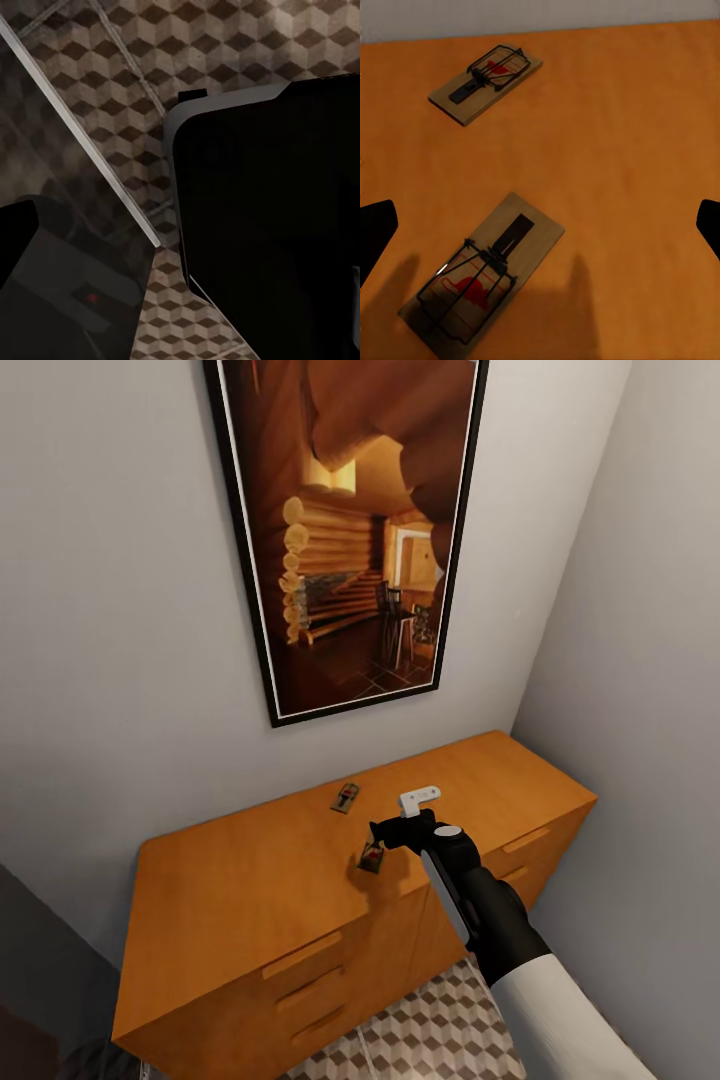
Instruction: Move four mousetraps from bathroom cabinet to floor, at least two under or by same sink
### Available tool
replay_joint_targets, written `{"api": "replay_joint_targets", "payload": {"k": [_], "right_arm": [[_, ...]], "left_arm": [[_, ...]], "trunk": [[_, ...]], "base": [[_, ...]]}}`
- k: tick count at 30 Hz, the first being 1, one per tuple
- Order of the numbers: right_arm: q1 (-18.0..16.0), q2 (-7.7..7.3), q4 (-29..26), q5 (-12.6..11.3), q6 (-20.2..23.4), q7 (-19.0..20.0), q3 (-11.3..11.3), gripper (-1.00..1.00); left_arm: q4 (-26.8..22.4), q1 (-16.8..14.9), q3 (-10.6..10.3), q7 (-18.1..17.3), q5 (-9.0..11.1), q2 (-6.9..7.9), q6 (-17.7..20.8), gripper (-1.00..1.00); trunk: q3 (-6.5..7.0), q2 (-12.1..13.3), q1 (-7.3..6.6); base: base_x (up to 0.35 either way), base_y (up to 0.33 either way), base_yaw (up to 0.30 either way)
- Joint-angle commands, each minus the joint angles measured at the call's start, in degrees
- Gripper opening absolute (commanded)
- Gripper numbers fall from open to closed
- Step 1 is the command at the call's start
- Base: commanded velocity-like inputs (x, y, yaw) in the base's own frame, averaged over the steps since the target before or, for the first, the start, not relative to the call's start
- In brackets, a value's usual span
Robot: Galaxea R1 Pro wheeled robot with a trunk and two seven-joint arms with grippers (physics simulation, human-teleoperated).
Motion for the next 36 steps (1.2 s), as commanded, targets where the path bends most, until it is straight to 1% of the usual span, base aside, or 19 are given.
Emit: {"api": "replay_joint_targets", "payload": {"k": [1,5,8,12,23,36], "right_arm": [[0.0,0.03,0.0,0.0,0.3,0.1,0.0,1.00],[0.0,0.27,0.0,0.6,0.3,0.1,0.6,1.00],[0.0,0.50,0.0,2.0,0.3,-0.1,1.7,1.00],[0.0,0.51,0.1,2.6,0.3,-0.2,2.0,1.00],[0.0,0.00,0.1,2.7,0.3,-0.2,2.0,1.00],[0.0,0.28,0.1,2.7,0.3,-0.2,2.0,1.00]], "left_arm": [[0.2,-0.1,-0.5,0.1,0.4,-0.03,-0.4,1.00],[0.2,-0.1,-0.5,0.1,0.4,-0.03,-0.4,1.00],[0.3,-0.1,-0.5,0.1,0.4,-0.03,-0.4,1.00],[0.2,-0.1,-0.5,0.1,0.4,-0.03,-0.4,1.00],[0.2,-0.1,-0.5,0.1,0.4,-0.03,-0.4,1.00],[0.3,-0.1,-0.5,0.1,0.4,-0.03,-0.4,1.00]], "trunk": [[-0.12,-0.1,0.03],[-0.12,-0.1,0.03],[-0.12,-0.1,0.03],[-0.12,-0.1,0.03],[-0.21,-0.1,0.03],[-0.92,-0.1,0.03]], "base": [[0.000,0.000,0.000],[0.000,0.000,0.000],[0.000,0.000,0.000],[0.000,0.000,0.000],[0.000,0.000,0.000],[0.000,0.000,0.000]]}}
